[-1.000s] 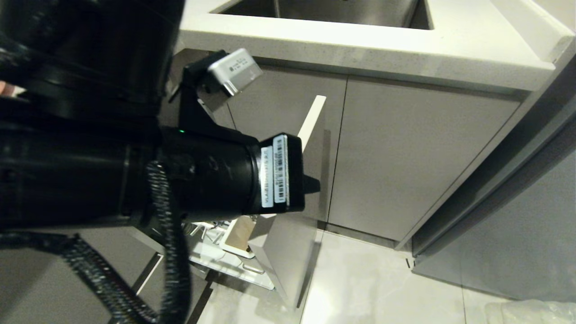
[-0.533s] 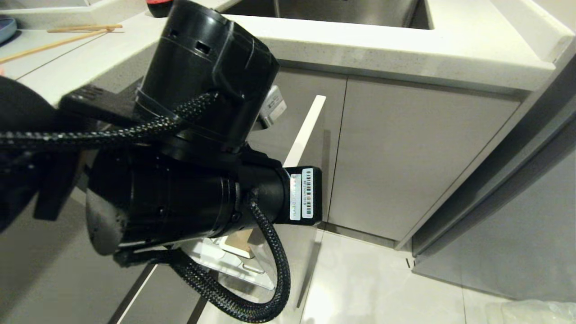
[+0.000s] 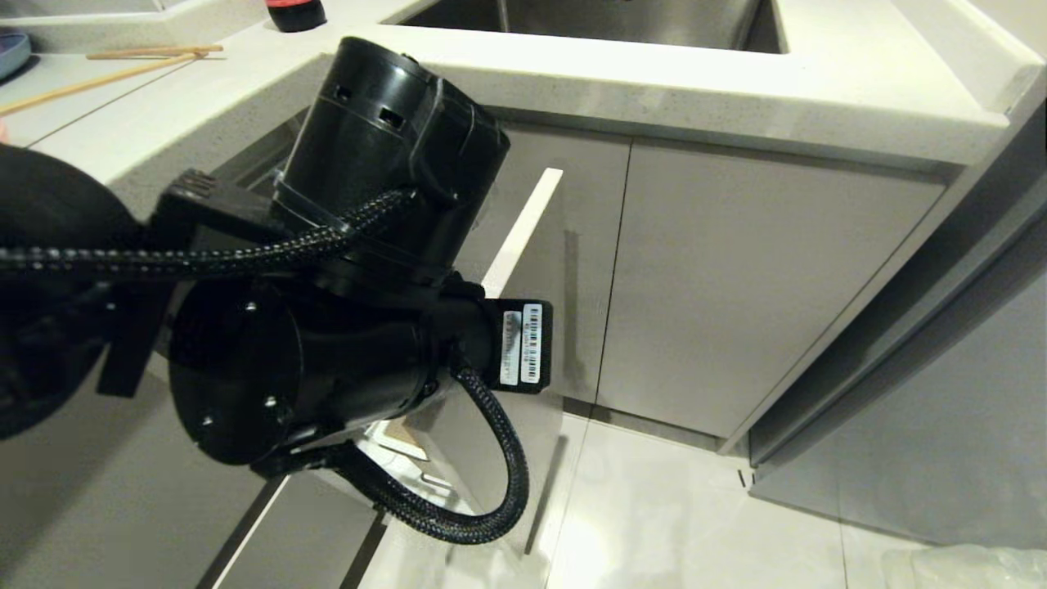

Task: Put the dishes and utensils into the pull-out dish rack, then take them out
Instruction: Close the cupboard

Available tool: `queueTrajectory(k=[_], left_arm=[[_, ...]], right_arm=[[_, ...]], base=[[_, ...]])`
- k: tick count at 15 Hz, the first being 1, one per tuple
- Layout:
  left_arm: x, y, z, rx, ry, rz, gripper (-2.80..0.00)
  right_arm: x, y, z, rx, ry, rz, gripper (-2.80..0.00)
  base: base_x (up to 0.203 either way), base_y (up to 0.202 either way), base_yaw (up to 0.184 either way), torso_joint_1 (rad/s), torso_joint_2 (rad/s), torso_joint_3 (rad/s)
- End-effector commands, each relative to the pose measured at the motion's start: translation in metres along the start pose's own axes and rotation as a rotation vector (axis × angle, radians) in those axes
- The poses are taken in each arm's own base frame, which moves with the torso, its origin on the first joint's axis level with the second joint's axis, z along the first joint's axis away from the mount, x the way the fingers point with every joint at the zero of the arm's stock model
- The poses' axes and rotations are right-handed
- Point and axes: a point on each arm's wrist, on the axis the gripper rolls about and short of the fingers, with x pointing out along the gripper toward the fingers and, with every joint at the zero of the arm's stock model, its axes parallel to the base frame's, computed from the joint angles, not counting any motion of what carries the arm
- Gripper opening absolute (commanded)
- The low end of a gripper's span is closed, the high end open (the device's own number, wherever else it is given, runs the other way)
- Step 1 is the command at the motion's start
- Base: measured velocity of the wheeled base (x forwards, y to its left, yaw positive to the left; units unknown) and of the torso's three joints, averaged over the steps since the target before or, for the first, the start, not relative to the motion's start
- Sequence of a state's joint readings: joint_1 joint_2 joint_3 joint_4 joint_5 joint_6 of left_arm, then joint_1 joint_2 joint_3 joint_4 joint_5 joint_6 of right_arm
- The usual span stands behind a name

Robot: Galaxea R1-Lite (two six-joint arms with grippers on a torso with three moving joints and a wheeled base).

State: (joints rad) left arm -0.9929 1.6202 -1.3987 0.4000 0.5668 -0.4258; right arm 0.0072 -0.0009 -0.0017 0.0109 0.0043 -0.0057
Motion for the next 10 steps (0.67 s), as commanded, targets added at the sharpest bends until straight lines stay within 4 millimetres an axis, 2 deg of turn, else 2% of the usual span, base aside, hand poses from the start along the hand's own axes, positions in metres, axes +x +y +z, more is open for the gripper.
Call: queueTrajectory(k=[1,4,10], left_arm=[[0.001,0.005,0.0,0.012,-0.001,0.025,-2.8],[0.008,0.019,0.003,0.045,-0.011,0.111,-2.8],[0.011,0.078,0.017,0.124,-0.014,0.31,-2.8]], right_arm=[[0.0,0.0,0.0,0.0,0.0,0.001,-2.8],[0.0,0.0,0.0,0.0,-0.001,0.001,-2.8],[0.0,0.0,0.0,0.0,-0.001,0.001,-2.8]], base=[[0.0,0.0,0.0,0.0,0.0,0.0],[0.0,0.0,0.0,0.0,0.0,0.0],[0.0,0.0,0.0,0.0,0.0,0.0]])
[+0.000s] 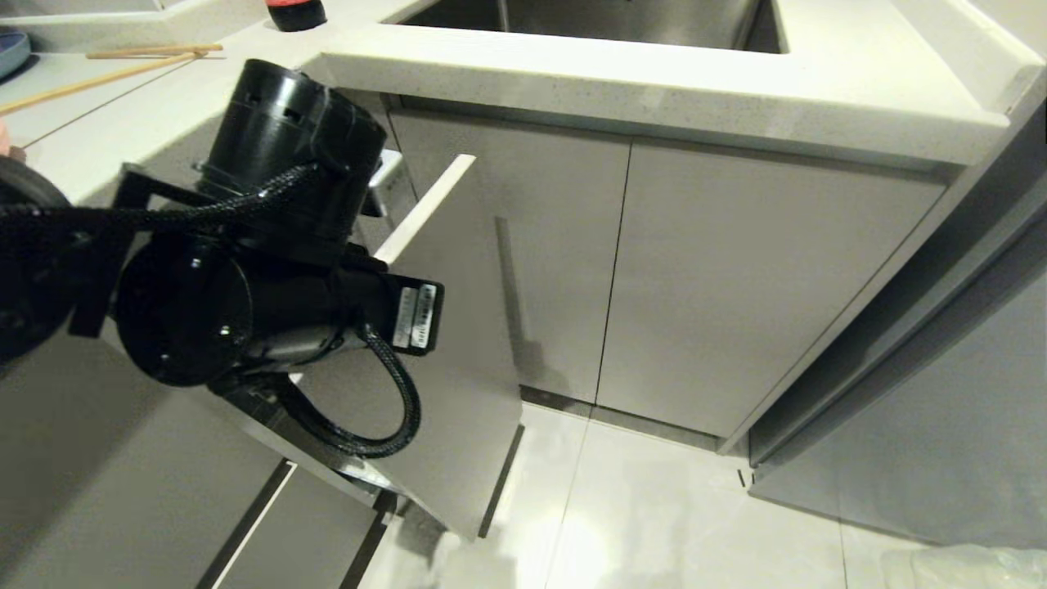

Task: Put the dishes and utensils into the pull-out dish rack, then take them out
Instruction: Close the cupboard

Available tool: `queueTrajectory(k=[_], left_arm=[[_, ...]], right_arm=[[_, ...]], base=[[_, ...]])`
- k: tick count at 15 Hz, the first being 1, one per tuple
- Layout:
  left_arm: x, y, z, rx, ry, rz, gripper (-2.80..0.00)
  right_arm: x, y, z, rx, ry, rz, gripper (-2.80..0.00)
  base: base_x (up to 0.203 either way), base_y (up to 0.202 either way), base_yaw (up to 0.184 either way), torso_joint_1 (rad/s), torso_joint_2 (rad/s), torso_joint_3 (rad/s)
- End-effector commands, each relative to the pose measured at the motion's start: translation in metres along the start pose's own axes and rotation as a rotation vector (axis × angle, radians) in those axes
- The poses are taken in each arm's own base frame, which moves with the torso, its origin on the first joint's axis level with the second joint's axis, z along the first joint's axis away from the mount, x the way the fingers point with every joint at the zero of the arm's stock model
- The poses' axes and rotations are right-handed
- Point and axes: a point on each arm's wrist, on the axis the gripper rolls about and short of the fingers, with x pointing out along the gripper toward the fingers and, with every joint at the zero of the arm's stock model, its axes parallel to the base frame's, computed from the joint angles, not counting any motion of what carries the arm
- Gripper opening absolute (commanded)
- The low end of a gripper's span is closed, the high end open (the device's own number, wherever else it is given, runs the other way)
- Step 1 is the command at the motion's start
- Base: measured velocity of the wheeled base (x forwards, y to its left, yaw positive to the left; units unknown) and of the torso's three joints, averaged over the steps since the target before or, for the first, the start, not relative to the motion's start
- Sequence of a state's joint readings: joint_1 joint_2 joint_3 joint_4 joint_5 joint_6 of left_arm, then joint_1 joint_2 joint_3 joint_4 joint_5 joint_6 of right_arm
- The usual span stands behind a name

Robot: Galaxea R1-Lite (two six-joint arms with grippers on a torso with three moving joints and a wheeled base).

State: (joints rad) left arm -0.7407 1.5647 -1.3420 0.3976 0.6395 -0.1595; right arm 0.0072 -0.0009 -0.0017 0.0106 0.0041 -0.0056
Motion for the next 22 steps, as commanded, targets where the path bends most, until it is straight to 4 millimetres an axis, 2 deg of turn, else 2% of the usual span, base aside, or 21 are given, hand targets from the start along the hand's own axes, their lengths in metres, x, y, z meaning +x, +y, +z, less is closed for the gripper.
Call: queueTrajectory(k=[1,5,7,9,14,17,20,22], left_arm=[[-0.001,0.019,0.002,-0.012,-0.006,0.049,-2.8],[0.011,0.073,0.005,0.005,0.026,0.229,-2.8],[0.005,0.094,0.006,0.015,0.022,0.289,-2.8],[0.005,0.093,0.006,0.022,0.023,0.283,-2.8],[-0.012,0.069,0.007,0.052,-0.029,0.153,-2.8],[-0.048,0.076,0.014,-0.018,-0.168,0.036,-2.8],[-0.103,0.106,0.018,-0.126,-0.367,-0.116,-2.8],[-0.145,0.133,0.008,-0.202,-0.493,-0.151,-2.8]], right_arm=[[0.0,0.0,0.0,-0.001,0.0,0.001,-2.8],[0.0,0.0,0.0,-0.001,0.001,0.001,-2.8],[0.0,0.0,0.0,-0.001,0.0,0.001,-2.8],[0.0,0.0,0.0,-0.001,0.0,0.001,-2.8],[0.0,0.0,0.0,-0.001,0.0,0.001,-2.8],[0.0,0.0,0.0,-0.001,0.0,0.001,-2.8],[0.0,0.0,0.0,-0.001,0.0,0.001,-2.8],[0.0,0.0,0.0,-0.001,0.0,0.001,-2.8]], base=[[0.0,0.0,0.0,0.0,0.0,0.0],[0.0,0.0,0.0,0.0,0.0,0.0],[0.0,0.0,0.0,0.0,0.0,0.0],[0.0,0.0,0.0,0.0,0.0,0.0],[0.0,0.0,0.0,0.0,0.0,0.0],[0.0,0.0,0.0,0.0,0.0,0.0],[0.0,0.0,0.0,0.0,0.0,0.0],[0.0,0.0,0.0,0.0,0.0,0.0]])
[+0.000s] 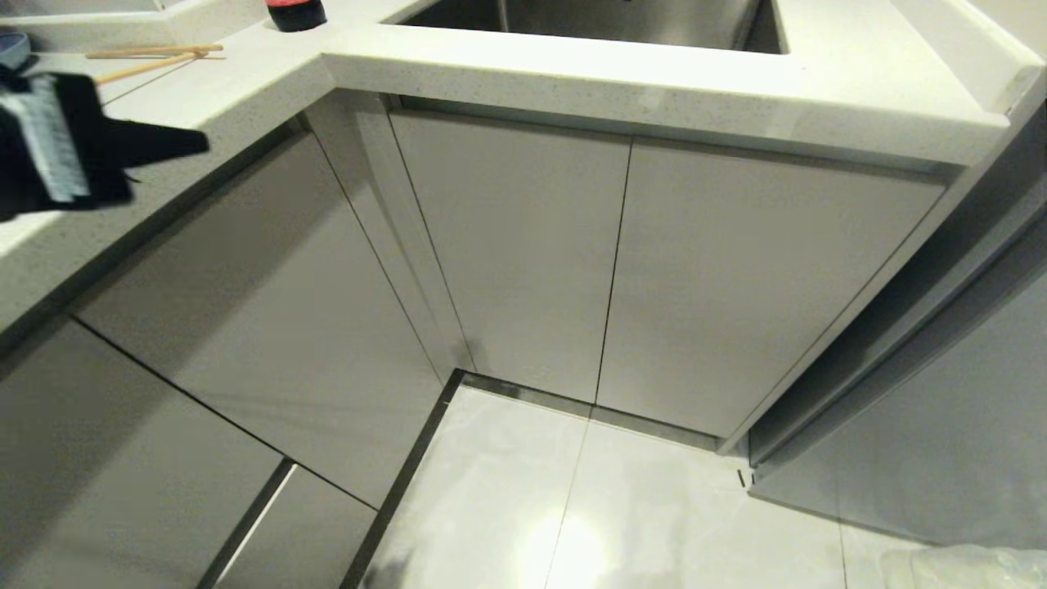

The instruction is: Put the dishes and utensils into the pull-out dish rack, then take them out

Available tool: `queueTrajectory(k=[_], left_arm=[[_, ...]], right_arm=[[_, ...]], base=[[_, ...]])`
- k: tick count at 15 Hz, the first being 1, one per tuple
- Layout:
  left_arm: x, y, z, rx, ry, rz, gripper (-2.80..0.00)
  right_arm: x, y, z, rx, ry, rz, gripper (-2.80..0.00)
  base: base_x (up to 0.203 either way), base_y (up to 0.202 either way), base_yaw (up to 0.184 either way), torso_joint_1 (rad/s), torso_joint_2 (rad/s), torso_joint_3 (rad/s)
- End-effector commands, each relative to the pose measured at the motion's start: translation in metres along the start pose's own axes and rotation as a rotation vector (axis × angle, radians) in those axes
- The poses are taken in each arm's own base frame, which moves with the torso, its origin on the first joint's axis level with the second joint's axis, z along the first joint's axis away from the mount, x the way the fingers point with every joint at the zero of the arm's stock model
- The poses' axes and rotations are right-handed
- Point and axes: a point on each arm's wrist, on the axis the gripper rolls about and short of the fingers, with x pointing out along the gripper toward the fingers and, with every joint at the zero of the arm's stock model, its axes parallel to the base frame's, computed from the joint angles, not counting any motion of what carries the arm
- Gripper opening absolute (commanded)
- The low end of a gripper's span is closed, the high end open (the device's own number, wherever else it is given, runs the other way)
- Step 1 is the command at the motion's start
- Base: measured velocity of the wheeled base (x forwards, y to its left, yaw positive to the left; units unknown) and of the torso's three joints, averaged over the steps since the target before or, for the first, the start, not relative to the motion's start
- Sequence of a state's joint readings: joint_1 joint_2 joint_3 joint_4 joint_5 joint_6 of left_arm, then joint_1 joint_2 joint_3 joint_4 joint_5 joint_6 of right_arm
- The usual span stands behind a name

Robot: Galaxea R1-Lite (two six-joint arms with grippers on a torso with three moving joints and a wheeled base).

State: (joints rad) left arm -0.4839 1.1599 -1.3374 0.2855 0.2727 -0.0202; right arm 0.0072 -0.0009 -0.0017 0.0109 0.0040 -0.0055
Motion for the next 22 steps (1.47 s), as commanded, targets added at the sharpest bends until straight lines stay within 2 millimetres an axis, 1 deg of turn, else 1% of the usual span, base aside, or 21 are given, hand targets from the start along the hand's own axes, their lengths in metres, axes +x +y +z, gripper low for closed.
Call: queueTrajectory(k=[1,2,4,5,6,7,9,10,12,13,14,15,16,18,20,21,22], left_arm=[[-0.058,0.022,0.01,-0.051,-0.151,0.013,-2.8],[-0.082,0.029,0.009,-0.061,-0.206,0.027,-2.8],[-0.13,0.033,-0.006,-0.058,-0.299,0.035,-2.8],[-0.153,0.032,-0.019,-0.054,-0.339,0.029,-2.8],[-0.175,0.03,-0.039,-0.046,-0.374,0.024,-2.8],[-0.19,0.028,-0.065,-0.034,-0.387,0.023,-2.8],[-0.193,0.025,-0.114,-0.013,-0.345,0.051,-2.8],[-0.188,0.025,-0.133,-0.025,-0.313,0.111,-2.8],[-0.179,0.025,-0.151,-0.067,-0.246,0.192,-2.8],[-0.181,0.022,-0.155,-0.064,-0.238,0.202,-2.8],[-0.187,0.018,-0.162,-0.049,-0.247,0.175,-2.8],[-0.193,0.014,-0.173,-0.02,-0.261,0.142,-2.8],[-0.192,0.013,-0.189,0.018,-0.246,0.132,-2.8],[-0.178,0.015,-0.224,0.06,-0.22,0.15,-2.8],[-0.154,0.02,-0.256,0.079,-0.217,0.18,-2.8],[-0.141,0.022,-0.276,0.092,-0.205,0.192,-2.8],[-0.132,0.024,-0.293,0.098,-0.171,0.195,-2.8]], right_arm=[[0.0,0.0,0.0,-0.001,-0.001,0.001,-2.8],[0.0,0.0,0.0,-0.001,-0.001,0.001,-2.8],[0.0,0.0,0.0,-0.001,-0.001,0.001,-2.8],[0.0,0.0,0.0,-0.001,-0.001,0.001,-2.8],[0.0,0.0,0.0,-0.001,-0.001,0.001,-2.8],[0.0,0.0,0.0,-0.001,-0.001,0.001,-2.8],[0.0,0.0,0.0,-0.001,0.0,0.001,-2.8],[0.0,0.0,0.0,-0.001,-0.001,0.001,-2.8],[0.0,0.0,0.0,-0.001,-0.001,0.001,-2.8],[0.0,0.0,0.0,-0.001,-0.001,0.001,-2.8],[0.0,0.0,0.0,-0.001,-0.001,0.001,-2.8],[0.0,0.0,0.0,-0.001,-0.001,0.001,-2.8],[0.0,0.0,0.0,-0.001,-0.001,0.001,-2.8],[0.0,0.0,0.0,-0.001,-0.001,0.001,-2.8],[0.0,0.0,0.0,-0.001,-0.001,0.001,-2.8],[0.0,0.0,0.0,-0.001,-0.001,0.001,-2.8],[0.0,0.0,0.0,-0.001,-0.001,0.001,-2.8]], base=[[0.0,0.0,0.0,0.0,0.0,0.0],[0.0,0.0,0.0,0.0,0.0,0.0],[0.0,0.0,0.0,0.0,0.0,0.0],[0.0,0.0,0.0,0.0,0.0,0.0],[0.0,0.0,0.0,0.0,0.0,0.0],[0.0,0.0,0.0,0.0,0.0,0.0],[0.0,0.0,0.0,0.0,0.0,0.0],[0.0,0.0,0.0,0.0,0.0,0.0],[0.0,0.0,0.0,0.0,0.0,0.0],[0.0,0.0,0.0,0.0,0.0,0.0],[0.0,0.0,0.0,0.0,0.0,0.0],[0.0,0.0,0.0,0.0,0.0,0.0],[0.0,0.0,0.0,0.0,0.0,0.0],[0.0,0.0,0.0,0.0,0.0,0.0],[0.0,0.0,0.0,0.0,0.0,0.0],[0.0,0.0,0.0,0.0,0.0,0.0],[0.0,0.0,0.0,0.0,0.0,0.0]])
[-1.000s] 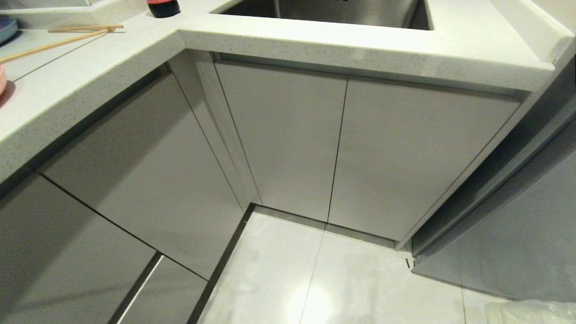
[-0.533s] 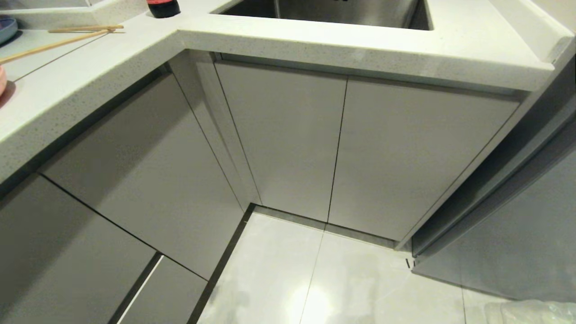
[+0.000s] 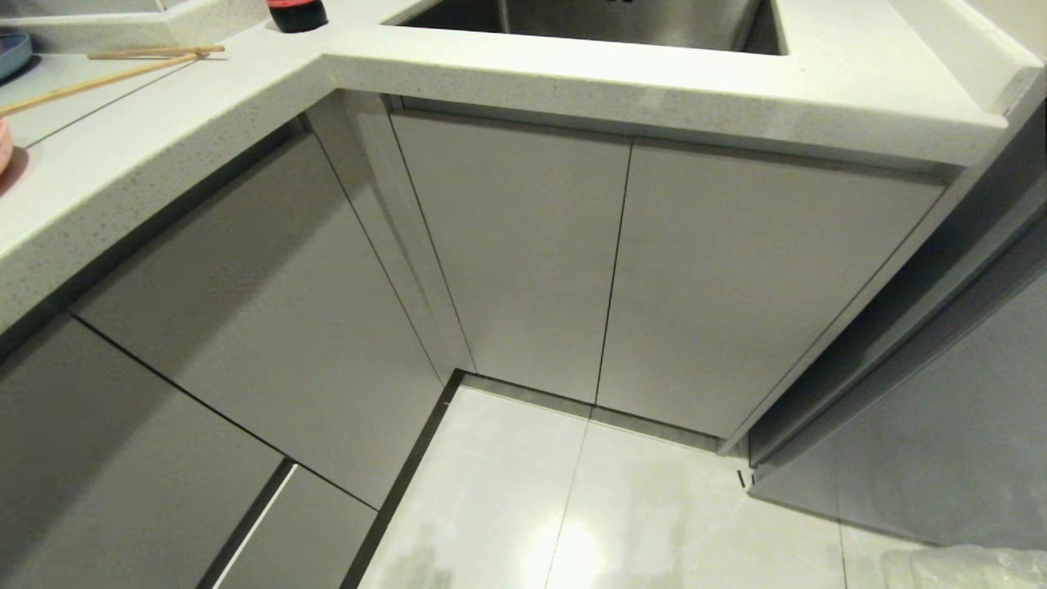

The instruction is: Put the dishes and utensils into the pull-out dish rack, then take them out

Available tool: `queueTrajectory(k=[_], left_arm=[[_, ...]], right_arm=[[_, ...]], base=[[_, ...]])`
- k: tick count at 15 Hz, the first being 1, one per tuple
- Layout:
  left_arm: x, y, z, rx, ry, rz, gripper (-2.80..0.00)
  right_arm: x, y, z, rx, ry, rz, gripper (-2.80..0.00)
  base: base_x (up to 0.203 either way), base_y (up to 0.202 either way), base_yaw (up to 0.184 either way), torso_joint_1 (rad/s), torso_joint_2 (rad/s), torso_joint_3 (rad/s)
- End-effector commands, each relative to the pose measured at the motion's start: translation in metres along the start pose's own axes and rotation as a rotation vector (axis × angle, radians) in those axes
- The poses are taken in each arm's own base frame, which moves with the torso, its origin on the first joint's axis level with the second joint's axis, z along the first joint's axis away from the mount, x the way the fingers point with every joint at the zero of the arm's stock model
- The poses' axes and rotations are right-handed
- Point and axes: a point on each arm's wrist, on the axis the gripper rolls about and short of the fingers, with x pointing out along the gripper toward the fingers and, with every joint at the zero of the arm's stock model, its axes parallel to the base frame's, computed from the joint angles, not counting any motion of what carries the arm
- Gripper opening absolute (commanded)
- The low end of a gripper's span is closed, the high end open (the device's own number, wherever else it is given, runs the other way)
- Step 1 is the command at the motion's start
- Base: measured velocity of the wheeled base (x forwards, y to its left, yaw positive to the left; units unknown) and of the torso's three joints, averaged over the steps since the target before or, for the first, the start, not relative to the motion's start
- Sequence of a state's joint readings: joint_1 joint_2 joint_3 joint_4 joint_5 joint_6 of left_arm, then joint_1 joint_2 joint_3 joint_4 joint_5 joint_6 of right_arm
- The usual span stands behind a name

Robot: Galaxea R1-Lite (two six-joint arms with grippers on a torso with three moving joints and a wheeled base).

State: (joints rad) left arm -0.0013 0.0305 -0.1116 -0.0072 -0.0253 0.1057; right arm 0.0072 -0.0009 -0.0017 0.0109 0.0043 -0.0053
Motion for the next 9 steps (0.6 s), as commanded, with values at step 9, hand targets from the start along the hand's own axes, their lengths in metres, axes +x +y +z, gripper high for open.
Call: queueTrajectory(k=[9], left_arm=[[0.0037,-0.0028,-0.0328,-0.101,0.096,0.015,-2.8]], right_arm=[[0.0,0.0,-0.0001,-0.001,-0.001,0.001,-2.8]], base=[[0.0,0.0,0.0,0.0,0.0,0.0]])
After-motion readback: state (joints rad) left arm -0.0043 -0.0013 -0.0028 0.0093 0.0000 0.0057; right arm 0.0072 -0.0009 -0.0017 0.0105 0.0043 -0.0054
